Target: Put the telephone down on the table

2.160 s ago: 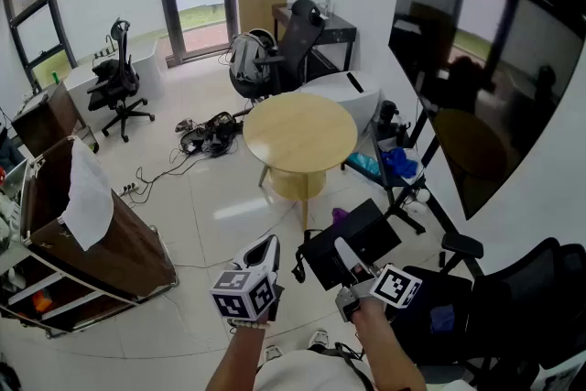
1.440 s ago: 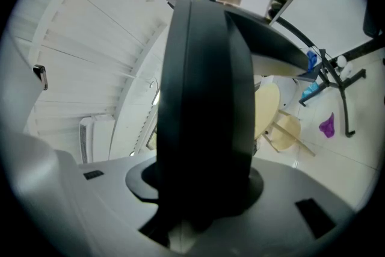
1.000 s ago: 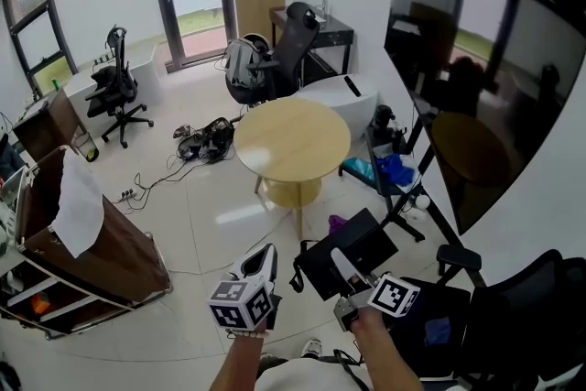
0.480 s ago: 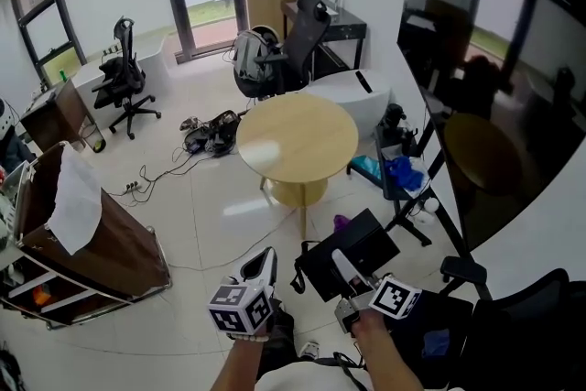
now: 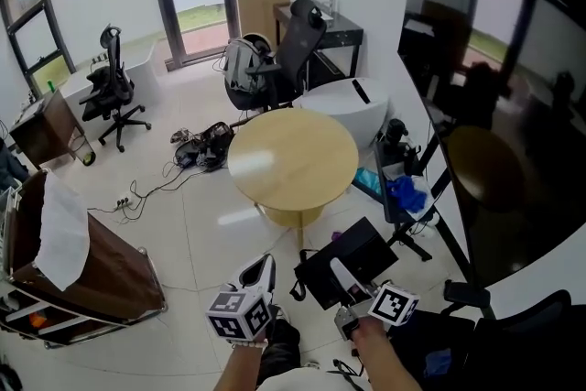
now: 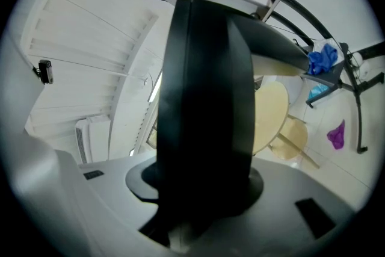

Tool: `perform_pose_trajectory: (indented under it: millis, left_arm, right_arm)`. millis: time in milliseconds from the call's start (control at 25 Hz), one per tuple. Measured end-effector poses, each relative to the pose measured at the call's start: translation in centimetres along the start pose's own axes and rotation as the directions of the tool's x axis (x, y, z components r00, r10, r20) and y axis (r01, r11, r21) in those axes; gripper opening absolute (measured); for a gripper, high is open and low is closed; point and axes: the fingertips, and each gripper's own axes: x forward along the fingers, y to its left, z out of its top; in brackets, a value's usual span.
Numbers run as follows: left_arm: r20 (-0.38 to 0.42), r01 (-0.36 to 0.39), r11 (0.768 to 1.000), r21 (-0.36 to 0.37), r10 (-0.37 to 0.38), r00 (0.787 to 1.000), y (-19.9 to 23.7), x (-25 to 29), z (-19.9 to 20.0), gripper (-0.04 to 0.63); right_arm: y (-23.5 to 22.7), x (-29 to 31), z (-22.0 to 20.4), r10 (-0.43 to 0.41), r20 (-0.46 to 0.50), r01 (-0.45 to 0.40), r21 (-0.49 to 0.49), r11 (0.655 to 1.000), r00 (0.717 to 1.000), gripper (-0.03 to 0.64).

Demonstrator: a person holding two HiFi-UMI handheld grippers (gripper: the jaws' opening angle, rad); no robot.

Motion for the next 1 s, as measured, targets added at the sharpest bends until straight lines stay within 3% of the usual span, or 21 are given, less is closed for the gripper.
perform_pose_trajectory:
  millis: [640, 1000]
  left_arm:
    - [-0.024, 0.031, 1.000, 0.001, -0.030, 0.999, 8.8, 11.0, 7.9, -0.015]
    - [-0.013, 0.035, 0.999, -0.013, -0.035, 0.999, 12.4, 13.0, 10.4, -0.015]
  right_arm:
    - [-2.3, 14.0, 6.7, -0.022, 0.014, 0.023, -0.031, 0.999, 1.000, 0.173]
    - [-0.9, 19.6, 5.7, 0.047, -0.114, -0.056, -0.073, 0.996, 0.992, 0.175]
